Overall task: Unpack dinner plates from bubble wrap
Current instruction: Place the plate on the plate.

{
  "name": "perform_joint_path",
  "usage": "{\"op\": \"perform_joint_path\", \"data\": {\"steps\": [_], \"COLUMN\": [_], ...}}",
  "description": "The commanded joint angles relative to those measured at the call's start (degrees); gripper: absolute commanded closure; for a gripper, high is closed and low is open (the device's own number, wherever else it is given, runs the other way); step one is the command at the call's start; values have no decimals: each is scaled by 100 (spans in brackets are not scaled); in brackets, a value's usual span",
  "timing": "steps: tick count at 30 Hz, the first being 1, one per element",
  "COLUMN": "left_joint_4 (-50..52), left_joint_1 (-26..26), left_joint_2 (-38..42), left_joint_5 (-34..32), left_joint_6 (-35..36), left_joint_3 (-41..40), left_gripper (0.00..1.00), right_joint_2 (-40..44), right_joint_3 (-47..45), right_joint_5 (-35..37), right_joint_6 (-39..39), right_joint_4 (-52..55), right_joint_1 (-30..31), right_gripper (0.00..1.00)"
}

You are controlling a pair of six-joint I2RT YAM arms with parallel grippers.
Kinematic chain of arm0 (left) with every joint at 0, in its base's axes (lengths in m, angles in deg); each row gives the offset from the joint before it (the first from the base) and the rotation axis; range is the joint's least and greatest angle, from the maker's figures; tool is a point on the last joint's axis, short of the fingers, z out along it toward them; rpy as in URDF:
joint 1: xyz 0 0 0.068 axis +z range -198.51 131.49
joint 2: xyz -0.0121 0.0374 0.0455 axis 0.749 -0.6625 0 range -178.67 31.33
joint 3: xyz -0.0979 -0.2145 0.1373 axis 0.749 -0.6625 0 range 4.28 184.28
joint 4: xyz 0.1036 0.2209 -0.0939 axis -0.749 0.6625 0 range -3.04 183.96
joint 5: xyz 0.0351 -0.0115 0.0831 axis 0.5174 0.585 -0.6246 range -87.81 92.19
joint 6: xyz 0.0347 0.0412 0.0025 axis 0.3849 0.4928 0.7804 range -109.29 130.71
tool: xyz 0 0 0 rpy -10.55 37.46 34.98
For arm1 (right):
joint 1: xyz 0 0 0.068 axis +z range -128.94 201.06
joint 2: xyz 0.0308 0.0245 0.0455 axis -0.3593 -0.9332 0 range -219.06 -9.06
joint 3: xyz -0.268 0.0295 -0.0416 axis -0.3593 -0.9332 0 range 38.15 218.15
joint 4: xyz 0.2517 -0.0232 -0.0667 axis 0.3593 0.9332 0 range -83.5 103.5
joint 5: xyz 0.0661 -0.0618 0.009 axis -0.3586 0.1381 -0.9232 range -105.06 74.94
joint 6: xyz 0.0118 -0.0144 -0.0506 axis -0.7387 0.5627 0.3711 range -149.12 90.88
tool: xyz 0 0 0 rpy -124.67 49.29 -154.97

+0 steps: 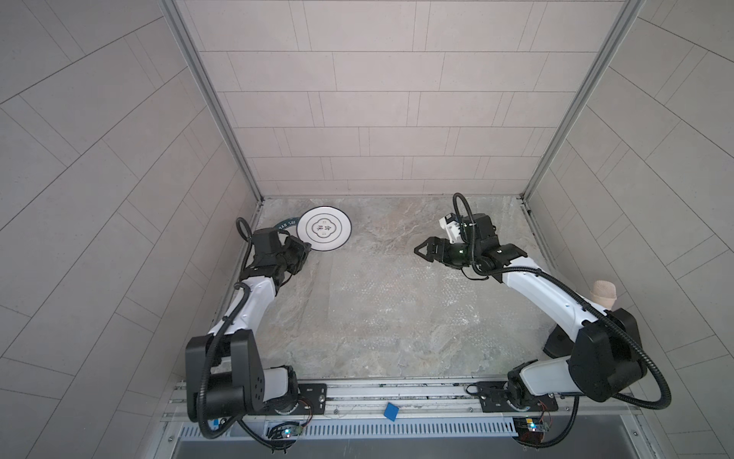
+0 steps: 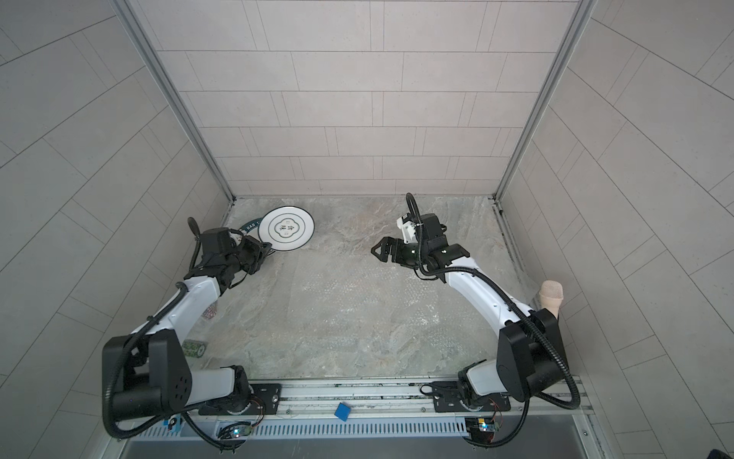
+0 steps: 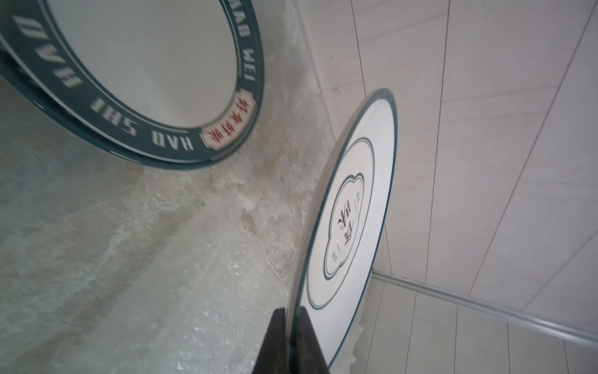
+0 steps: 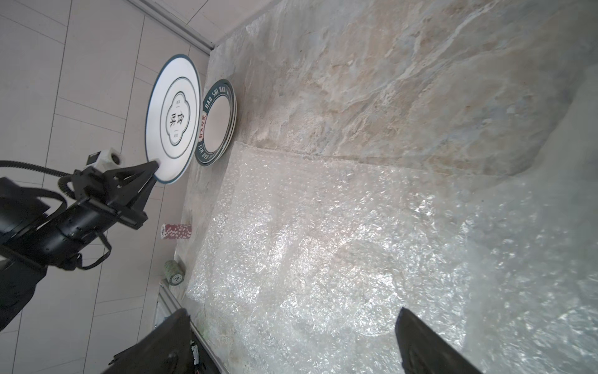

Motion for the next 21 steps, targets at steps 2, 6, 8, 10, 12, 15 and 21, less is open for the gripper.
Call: {"op": "perform_joint_path", "data": {"steps": [2, 6, 8, 10, 12, 15, 21], "left_joint_4": [-533, -662, -858, -900, -996, -908, -644], "left_joint_1": [460, 838, 969, 1065, 1144, 1162, 1171], "left_joint_2": [-437, -1035, -1333, -1546, -1735, -1935, -2096], "left_joint_5": [-138, -145, 67, 12, 37, 56, -52], "left_joint_6": [-159, -227, -298, -312, -326, -214, 86], "left_joint_3": [434, 670, 746, 773, 805, 957, 1042], "left_gripper": [100, 100, 100, 100, 100, 100, 100], "right_joint_2": [262, 310, 332, 365, 413, 428, 326], "right_joint_3": [-139, -167, -147, -136, -165, -202, -213], "right_joint_5": [-230, -341, -341, -325, -297, -262, -262], "right_joint_6": [-2, 93, 180, 272, 334, 368, 381], "right_joint_4": [-90, -2, 119, 238, 319, 379, 412], "right_joint_1": [109, 196, 204, 205, 209, 209, 209], "right_gripper": [0, 0, 0, 0, 0, 0, 0]}}
